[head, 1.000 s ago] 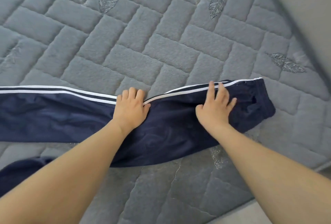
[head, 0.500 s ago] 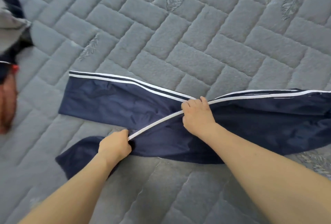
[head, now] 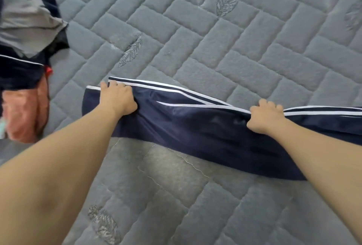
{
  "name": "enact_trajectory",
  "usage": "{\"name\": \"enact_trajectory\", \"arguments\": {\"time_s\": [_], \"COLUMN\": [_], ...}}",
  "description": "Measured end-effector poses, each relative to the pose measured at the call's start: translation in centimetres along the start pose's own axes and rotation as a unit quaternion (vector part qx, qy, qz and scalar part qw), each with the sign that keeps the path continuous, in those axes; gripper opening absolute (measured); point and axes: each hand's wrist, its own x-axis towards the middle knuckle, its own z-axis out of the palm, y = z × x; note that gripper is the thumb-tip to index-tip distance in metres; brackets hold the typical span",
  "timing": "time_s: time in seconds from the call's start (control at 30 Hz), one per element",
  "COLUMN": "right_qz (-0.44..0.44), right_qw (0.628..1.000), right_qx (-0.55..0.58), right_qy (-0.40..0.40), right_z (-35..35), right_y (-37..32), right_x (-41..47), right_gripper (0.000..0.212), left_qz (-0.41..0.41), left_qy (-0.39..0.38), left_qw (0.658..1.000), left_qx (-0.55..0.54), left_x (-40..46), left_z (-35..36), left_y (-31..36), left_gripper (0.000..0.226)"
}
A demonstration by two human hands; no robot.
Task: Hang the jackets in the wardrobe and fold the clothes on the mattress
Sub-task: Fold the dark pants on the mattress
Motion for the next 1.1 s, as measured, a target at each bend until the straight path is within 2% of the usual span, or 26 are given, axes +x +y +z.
{"name": "enact_trajectory", "arguments": {"time_s": [0.07,0.1,0.2,0.3,0.37,0.43,0.5,0.6,0.67,0.8,0.93,1.03,1.1], "right_qz": [-0.048,-0.066,-0.077,-0.054,-0.017,0.023,0.038,0.022,-0.003,0.027,0.063,0.038,-0.027], "right_qw": [0.998,0.997,0.99,0.99,0.995,0.997,0.987,0.987,0.986,0.977,0.969,0.948,0.945], "right_qx": [-0.023,0.0,0.057,-0.025,-0.07,-0.055,-0.043,0.02,0.045,0.105,0.068,0.117,0.12], "right_qy": [-0.023,-0.04,-0.107,-0.127,-0.067,0.056,0.151,0.158,0.158,0.186,0.228,0.292,0.304], "right_z": [-0.9,-1.5,-3.7,-5.4,-5.4,-4.9,-3.9,-2.1,-1.4,-2.2,-2.6,-1.8,-0.7], "right_y": [0.7,1.1,2.0,2.3,2.4,2.7,3.0,2.2,1.3,1.0,0.5,-2.0,-5.4], "right_x": [0.4,0.6,1.2,1.8,2.3,2.5,2.5,2.9,3.5,4.5,5.0,4.5,3.2], "right_gripper": [0.025,0.013,0.004,0.015,0.03,0.033,0.032,0.03,0.027,0.017,0.023,0.051,0.068], "left_qz": [0.043,0.056,0.093,0.092,0.082,0.062,0.031,0.012,0.008,0.026,0.015,0.025,-0.037], "left_qy": [-0.063,-0.068,0.005,0.064,0.151,0.223,0.198,0.077,0.045,0.08,0.069,0.127,0.154], "left_qw": [0.994,0.99,0.99,0.992,0.983,0.969,0.972,0.98,0.974,0.977,0.989,0.976,0.955], "left_qx": [-0.075,-0.112,-0.107,-0.051,-0.06,-0.089,-0.12,-0.183,-0.22,-0.196,-0.127,-0.176,-0.249], "left_x": [1.7,2.1,2.5,2.9,3.3,3.6,4.2,5.1,5.7,6.6,7.4,7.2,6.3], "left_z": [0.0,0.1,0.5,0.7,0.9,1.2,1.6,2.6,3.2,3.6,2.8,3.2,4.1], "left_y": [0.9,1.2,1.6,1.5,1.3,1.4,1.6,1.9,2.1,2.5,2.5,2.6,2.2], "left_gripper": [0.026,0.019,0.013,0.016,0.021,0.025,0.028,0.043,0.046,0.039,0.041,0.038,0.053]}}
